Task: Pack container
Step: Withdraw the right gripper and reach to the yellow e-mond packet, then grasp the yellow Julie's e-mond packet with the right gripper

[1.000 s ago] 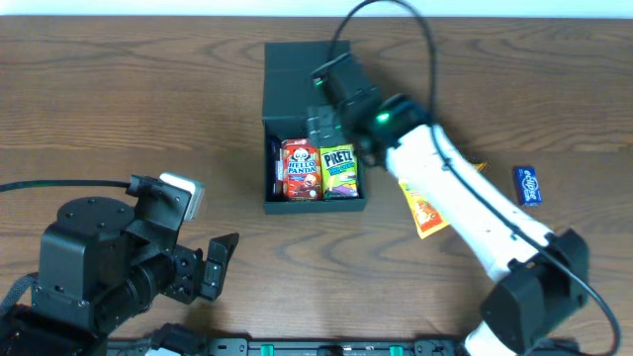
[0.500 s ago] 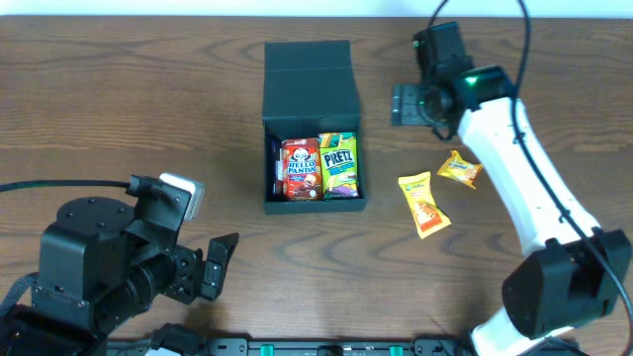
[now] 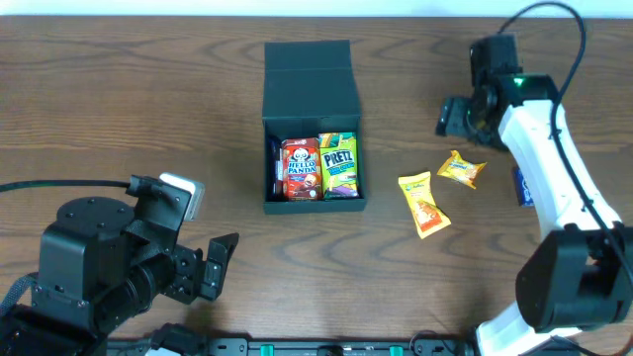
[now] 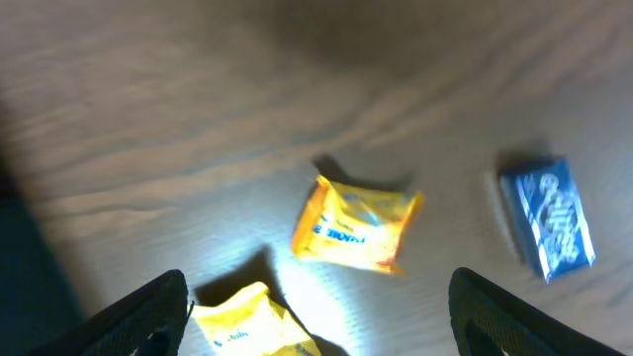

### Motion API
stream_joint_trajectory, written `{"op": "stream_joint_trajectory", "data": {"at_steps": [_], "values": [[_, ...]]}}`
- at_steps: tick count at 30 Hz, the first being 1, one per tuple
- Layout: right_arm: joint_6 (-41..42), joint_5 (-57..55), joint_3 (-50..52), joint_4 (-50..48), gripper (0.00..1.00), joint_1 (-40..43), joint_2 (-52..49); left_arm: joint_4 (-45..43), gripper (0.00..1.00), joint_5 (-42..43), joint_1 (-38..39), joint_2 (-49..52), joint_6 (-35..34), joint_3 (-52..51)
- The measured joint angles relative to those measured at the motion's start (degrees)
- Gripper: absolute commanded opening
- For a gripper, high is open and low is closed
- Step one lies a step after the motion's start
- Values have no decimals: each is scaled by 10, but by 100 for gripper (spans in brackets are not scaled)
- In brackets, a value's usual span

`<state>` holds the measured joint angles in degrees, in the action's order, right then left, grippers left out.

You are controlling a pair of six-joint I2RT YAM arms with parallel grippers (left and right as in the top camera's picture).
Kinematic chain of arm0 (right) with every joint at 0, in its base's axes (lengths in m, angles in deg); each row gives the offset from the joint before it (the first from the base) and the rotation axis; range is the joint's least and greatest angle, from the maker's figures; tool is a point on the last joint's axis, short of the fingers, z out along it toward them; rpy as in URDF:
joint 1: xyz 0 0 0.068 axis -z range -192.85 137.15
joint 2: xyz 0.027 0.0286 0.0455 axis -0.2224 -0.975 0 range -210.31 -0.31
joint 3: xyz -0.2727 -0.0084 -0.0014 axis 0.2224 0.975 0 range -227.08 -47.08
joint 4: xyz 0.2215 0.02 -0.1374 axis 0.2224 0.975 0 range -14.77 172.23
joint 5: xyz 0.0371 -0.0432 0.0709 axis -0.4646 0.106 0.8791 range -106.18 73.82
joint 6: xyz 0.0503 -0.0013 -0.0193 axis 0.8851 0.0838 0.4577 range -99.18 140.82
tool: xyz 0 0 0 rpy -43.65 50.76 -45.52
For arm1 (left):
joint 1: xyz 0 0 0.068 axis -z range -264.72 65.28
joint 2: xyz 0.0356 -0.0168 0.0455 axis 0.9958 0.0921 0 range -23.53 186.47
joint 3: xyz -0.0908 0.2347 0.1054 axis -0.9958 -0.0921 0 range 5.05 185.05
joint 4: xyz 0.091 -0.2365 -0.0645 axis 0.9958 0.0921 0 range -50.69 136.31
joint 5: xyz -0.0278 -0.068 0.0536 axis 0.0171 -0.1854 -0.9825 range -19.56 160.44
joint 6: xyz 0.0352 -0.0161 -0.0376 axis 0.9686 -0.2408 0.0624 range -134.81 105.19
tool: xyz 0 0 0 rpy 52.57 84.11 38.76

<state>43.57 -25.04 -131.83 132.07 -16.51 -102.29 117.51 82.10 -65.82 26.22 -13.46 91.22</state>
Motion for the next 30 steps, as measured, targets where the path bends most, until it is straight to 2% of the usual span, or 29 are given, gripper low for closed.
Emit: {"op": "stream_joint_trajectory", "data": {"at_steps": [4, 12, 20, 30], "values": [[36, -14, 70, -48, 88, 3, 0, 0, 95, 0, 0, 0, 0, 0], [54, -22, 188, -164, 98, 3, 0, 0, 95, 0, 0, 0, 0, 0], [51, -10, 260, -249, 95, 38, 0, 0, 95, 0, 0, 0, 0, 0], [-13, 27, 298, -344, 89, 46, 0, 0, 95, 0, 0, 0, 0, 0]]}}
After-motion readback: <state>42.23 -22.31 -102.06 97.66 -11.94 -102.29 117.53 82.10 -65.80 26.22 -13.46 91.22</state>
